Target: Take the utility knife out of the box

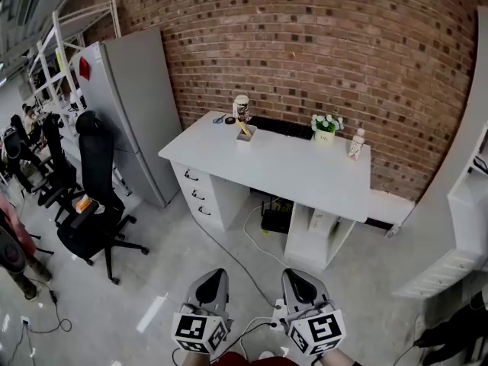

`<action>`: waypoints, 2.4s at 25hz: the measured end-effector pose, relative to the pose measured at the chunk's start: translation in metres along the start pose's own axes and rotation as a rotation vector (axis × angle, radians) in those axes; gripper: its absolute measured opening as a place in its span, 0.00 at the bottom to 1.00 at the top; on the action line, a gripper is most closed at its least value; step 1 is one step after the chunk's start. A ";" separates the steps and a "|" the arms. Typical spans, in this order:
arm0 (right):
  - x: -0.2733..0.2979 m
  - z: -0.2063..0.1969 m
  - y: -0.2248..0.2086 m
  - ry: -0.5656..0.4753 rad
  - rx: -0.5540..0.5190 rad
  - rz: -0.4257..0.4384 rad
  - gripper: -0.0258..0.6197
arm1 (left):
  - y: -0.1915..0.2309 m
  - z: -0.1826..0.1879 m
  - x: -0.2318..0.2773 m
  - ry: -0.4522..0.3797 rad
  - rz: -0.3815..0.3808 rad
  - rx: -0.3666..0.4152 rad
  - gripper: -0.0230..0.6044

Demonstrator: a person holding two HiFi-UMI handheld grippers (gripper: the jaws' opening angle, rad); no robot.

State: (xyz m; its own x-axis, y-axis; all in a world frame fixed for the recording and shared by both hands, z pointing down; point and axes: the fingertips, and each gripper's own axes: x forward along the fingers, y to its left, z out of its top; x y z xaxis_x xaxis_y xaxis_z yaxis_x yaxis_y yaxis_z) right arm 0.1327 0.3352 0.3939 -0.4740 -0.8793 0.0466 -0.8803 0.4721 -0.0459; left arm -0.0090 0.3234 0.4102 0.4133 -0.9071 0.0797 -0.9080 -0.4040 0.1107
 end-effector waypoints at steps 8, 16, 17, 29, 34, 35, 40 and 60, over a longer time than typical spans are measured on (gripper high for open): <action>0.002 0.008 -0.026 -0.030 0.023 -0.012 0.05 | -0.001 0.004 0.002 0.002 0.036 0.016 0.04; 0.014 0.006 -0.048 -0.028 0.039 -0.050 0.05 | 0.013 0.007 0.024 -0.012 0.045 0.020 0.04; 0.018 0.007 -0.050 -0.027 0.035 -0.053 0.05 | 0.016 0.007 0.028 -0.013 0.043 0.019 0.04; 0.123 0.007 -0.047 -0.019 0.025 -0.070 0.05 | 0.092 0.011 0.102 -0.011 -0.017 -0.028 0.04; 0.185 0.004 -0.042 0.006 0.041 -0.095 0.05 | 0.138 0.017 0.140 0.007 -0.046 -0.027 0.04; 0.197 0.004 -0.039 0.010 0.042 -0.098 0.05 | 0.147 0.018 0.147 0.011 -0.055 -0.023 0.04; 0.254 0.001 -0.034 0.030 0.049 -0.119 0.05 | 0.187 0.023 0.182 0.026 -0.090 -0.013 0.04; 0.386 0.006 -0.018 0.067 0.019 -0.229 0.05 | 0.303 0.037 0.259 0.053 -0.190 -0.024 0.04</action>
State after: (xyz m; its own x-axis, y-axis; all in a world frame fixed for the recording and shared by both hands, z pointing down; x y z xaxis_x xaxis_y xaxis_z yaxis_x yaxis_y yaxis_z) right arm -0.0341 -0.0126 0.4066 -0.2632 -0.9568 0.1236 -0.9647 0.2595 -0.0453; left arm -0.1796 -0.0386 0.4278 0.5807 -0.8070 0.1075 -0.8117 -0.5638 0.1526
